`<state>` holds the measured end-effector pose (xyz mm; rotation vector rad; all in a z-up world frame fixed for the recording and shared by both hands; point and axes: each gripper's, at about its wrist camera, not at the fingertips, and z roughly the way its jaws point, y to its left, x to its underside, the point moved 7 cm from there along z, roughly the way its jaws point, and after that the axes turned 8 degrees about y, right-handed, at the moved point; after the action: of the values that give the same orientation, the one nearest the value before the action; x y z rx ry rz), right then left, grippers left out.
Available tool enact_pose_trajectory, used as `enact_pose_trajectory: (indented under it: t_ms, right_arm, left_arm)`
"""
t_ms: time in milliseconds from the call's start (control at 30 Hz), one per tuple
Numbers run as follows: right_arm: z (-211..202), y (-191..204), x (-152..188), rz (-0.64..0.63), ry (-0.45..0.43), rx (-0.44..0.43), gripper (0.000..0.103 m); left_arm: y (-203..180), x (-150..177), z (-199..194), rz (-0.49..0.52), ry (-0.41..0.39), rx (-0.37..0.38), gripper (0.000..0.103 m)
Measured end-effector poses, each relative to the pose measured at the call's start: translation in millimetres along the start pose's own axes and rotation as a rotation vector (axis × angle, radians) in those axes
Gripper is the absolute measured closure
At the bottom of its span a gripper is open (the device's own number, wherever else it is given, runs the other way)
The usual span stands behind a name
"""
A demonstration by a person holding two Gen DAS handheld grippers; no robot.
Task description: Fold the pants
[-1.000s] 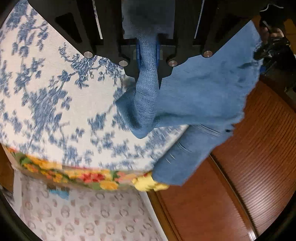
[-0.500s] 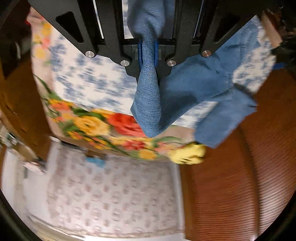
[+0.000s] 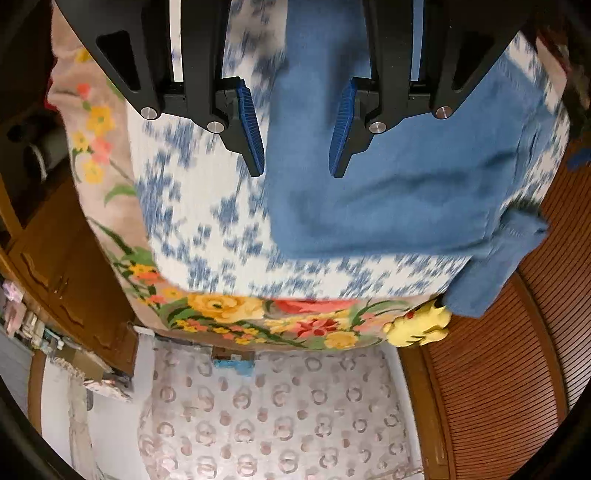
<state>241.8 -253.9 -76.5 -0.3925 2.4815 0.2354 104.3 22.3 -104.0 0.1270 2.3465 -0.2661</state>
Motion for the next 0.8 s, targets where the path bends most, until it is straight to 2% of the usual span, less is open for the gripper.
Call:
enact_pose_trajectory:
  t_ms: [133, 267, 433, 500, 567, 800]
  right_arm:
    - [-5, 12, 28, -0.032, 0.009, -0.014, 0.065]
    - [-1, 14, 46, -0.045, 0.022, 0.011, 0.064]
    - [6, 6, 49, 0.001, 0.005, 0.020, 0.044]
    - [6, 6, 50, 0.013, -0.005, 0.017, 0.042]
    - [6, 7, 52, 0.008, -0.008, 0.022, 0.042]
    - [2, 19, 57, -0.001, -0.019, 0.028, 0.042]
  left_arm:
    - [-14, -6, 13, 0.012, 0.013, 0.015, 0.028]
    - [-21, -10, 21, 0.023, 0.022, 0.011, 0.028]
    - [-22, -21, 30, 0.040, 0.028, -0.003, 0.028]
    - [-22, -28, 34, 0.046, 0.030, -0.008, 0.029]
    - [-23, -34, 39, 0.058, 0.034, 0.000, 0.042]
    - [-30, -63, 66, 0.084, 0.086, 0.047, 0.061]
